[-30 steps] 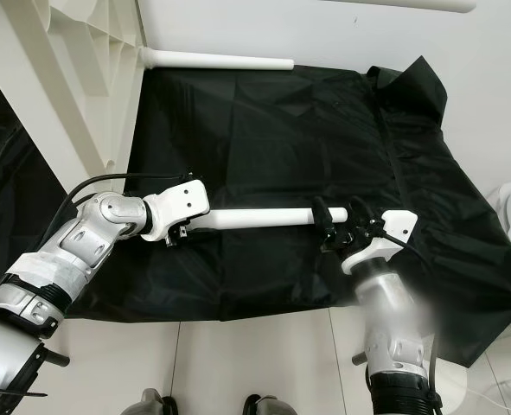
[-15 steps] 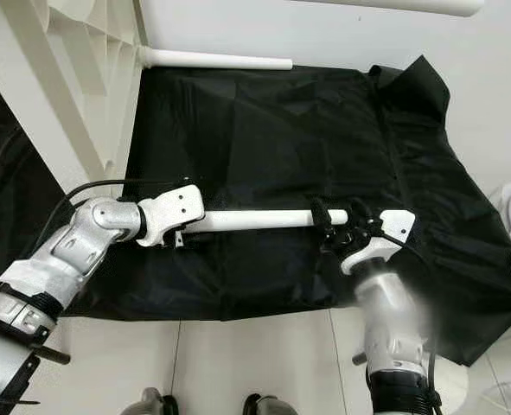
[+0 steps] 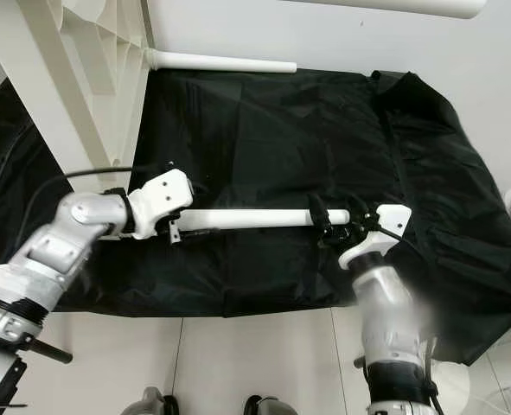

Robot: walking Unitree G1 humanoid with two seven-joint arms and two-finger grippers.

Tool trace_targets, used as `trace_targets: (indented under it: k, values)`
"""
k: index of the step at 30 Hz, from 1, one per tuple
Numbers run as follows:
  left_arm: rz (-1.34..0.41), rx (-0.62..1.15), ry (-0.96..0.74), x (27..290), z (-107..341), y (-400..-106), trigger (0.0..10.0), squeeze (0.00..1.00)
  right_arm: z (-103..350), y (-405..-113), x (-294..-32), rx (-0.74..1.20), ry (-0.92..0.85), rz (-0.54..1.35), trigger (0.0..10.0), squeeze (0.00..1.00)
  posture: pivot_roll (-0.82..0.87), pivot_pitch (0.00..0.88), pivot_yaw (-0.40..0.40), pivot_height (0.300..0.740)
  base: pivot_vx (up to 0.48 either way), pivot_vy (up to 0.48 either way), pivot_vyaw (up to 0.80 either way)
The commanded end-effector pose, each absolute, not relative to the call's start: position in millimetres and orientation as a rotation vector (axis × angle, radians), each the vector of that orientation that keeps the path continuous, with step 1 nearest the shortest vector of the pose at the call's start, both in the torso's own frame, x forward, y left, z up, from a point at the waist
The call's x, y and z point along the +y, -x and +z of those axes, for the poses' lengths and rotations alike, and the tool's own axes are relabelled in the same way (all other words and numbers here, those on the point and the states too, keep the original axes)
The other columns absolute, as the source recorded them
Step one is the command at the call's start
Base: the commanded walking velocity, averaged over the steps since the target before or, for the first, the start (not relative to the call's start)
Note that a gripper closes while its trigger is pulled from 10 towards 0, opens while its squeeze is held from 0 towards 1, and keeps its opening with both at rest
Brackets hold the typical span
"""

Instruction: Building children table

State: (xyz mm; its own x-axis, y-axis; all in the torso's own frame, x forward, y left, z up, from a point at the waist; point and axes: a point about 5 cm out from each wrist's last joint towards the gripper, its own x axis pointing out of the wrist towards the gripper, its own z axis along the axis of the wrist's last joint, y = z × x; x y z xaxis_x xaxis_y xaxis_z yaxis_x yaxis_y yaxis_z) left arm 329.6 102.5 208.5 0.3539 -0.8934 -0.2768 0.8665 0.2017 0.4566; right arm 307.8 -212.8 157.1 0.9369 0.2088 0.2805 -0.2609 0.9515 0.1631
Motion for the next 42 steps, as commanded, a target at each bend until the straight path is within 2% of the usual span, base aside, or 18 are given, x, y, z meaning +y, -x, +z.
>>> trace_targets:
  k: [1,5,13,19,32,42]
  values:
    - [-1.241,-0.068,-0.536,100,217,-329,10.0,0.00,153,-310,-216,-0.230,-0.199,0.216,10.0,0.00,0.01,0.107,-0.026,0.740,0.000,0.000,0.00]
    - [-1.178,-0.102,-0.440,95,222,-330,10.0,0.00,154,-322,-215,-0.179,-0.199,0.205,10.0,0.00,0.02,0.105,-0.033,0.740,0.000,0.000,0.00]
    - [-1.094,-0.092,-0.369,81,216,-330,10.0,0.00,149,-340,-206,-0.074,-0.212,0.220,10.0,0.00,0.02,0.102,-0.040,0.740,0.000,0.000,0.00]
    - [-0.993,-0.118,-0.314,75,217,-332,10.0,0.00,137,-349,-191,0.044,-0.185,0.316,10.0,0.00,0.03,0.102,-0.053,0.740,0.000,0.000,0.00]
    - [-0.915,-0.100,-0.299,78,216,-336,10.0,0.00,125,-343,-182,0.130,-0.178,0.420,10.0,0.00,0.03,0.096,-0.065,0.740,0.000,0.000,0.00]
    - [-0.871,-0.097,-0.288,79,216,-341,10.0,0.00,111,-321,-175,0.185,-0.239,0.458,10.0,0.00,0.01,0.091,-0.074,0.740,0.000,0.000,0.00]
